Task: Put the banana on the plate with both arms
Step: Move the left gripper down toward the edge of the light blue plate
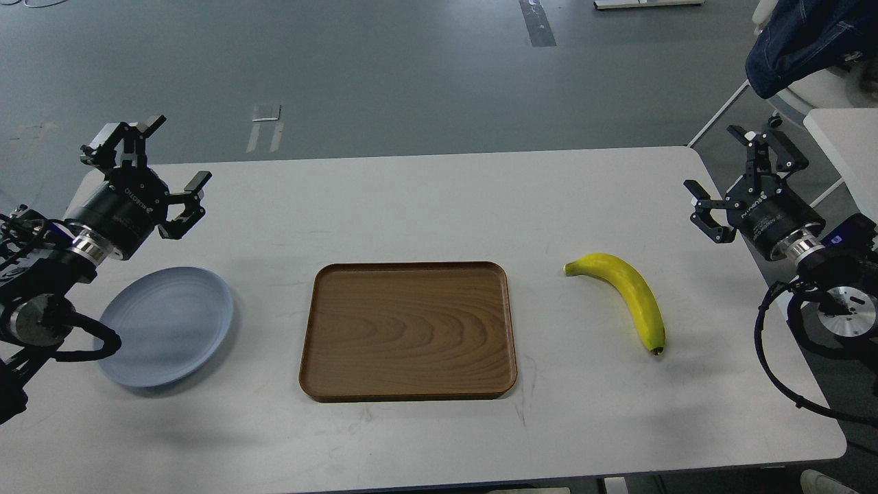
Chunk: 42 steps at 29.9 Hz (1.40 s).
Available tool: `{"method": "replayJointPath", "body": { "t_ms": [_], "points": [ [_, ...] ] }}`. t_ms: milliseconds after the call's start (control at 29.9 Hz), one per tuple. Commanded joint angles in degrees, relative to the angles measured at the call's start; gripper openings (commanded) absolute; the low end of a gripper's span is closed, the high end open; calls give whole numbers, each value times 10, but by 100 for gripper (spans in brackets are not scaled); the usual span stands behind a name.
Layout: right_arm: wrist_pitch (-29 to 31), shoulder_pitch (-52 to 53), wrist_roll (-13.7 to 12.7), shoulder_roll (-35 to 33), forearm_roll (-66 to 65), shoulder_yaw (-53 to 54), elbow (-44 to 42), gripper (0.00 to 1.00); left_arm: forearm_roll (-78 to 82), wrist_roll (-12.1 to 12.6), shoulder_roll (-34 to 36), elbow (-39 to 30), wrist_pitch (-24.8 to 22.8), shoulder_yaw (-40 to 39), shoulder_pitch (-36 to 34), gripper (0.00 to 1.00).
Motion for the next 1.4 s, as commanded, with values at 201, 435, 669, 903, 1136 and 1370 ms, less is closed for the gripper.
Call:
{"method": "replayJointPath", "body": {
  "t_ms": [201, 435, 669, 903, 1136, 1370],
  "points": [
    [0, -2, 0, -3, -1, 1, -1, 100, 1, 2, 1, 3, 0, 0, 0, 100],
    [0, 0, 0, -3, -2, 1, -2, 100, 14, 0, 21, -2, 0, 8, -28, 100],
    [0, -1, 0, -4, -3, 0, -2, 100, 210, -6, 93, -89, 0, 7, -45, 100],
    [0, 0, 0, -4, -4, 0, -3, 100, 484, -6, 159, -196, 0, -6, -57, 100],
    [0, -1, 0, -4, -4, 0, -5, 100, 726, -6, 218, -228, 0, 0, -73, 100],
    [0, -1, 0, -4, -5, 0, -1, 100, 921, -6, 264, -218, 50, 50, -53, 100]
  ]
}}
